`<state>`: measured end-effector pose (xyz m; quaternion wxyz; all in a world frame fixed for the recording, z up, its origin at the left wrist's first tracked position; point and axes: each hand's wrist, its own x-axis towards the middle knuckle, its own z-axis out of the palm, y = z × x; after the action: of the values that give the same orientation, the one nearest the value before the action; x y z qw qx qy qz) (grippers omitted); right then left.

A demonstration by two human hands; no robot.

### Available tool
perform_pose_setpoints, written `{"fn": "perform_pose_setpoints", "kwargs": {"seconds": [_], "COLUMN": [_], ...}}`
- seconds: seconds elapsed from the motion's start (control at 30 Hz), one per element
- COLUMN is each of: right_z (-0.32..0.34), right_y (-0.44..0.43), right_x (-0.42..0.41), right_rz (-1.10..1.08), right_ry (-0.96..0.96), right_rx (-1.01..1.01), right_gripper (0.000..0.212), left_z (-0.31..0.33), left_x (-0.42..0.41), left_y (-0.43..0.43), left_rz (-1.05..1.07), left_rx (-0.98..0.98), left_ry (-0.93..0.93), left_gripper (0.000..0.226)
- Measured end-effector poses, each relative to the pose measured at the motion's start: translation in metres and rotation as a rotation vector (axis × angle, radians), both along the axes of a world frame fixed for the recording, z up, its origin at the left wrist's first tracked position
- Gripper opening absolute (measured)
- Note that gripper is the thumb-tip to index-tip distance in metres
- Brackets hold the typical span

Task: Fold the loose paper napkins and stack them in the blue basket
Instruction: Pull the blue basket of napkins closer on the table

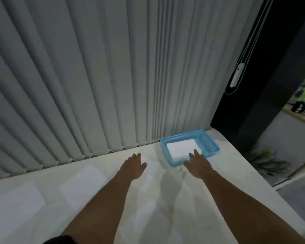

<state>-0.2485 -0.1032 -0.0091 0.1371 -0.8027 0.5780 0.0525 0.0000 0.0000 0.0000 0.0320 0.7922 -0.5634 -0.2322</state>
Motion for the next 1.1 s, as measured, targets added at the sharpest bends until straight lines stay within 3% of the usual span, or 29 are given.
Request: {"fn": "perform_pose_setpoints", "kwargs": {"seconds": [0.33, 0.57, 0.9, 1.1], "right_z": [-0.04, -0.058, -0.058, -0.051], "right_y": [-0.119, -0.154, -0.122, -0.045], "right_x": [-0.072, -0.077, -0.085, -0.105], "right_rz": [-0.261, -0.453, -0.565, -0.645], "right_ry": [-0.094, -0.362, -0.588, -0.671], "right_rx": [0.031, 0.15, 0.083, -0.011], "right_gripper": [0.069, 0.068, 0.059, 0.059], "left_z": [-0.053, -0.076, -0.058, -0.042], "left_x": [-0.085, -0.097, -0.107, -0.104], "left_y": [-0.076, -0.093, -0.093, -0.057], "left_rz": [0.165, 0.273, 0.606, 0.614], "left_rx": [-0.004, -0.054, -0.037, 0.043], "left_ry": [0.366, 0.469, 0.961, 1.044], "left_gripper": [0.069, 0.066, 0.052, 0.049]}}
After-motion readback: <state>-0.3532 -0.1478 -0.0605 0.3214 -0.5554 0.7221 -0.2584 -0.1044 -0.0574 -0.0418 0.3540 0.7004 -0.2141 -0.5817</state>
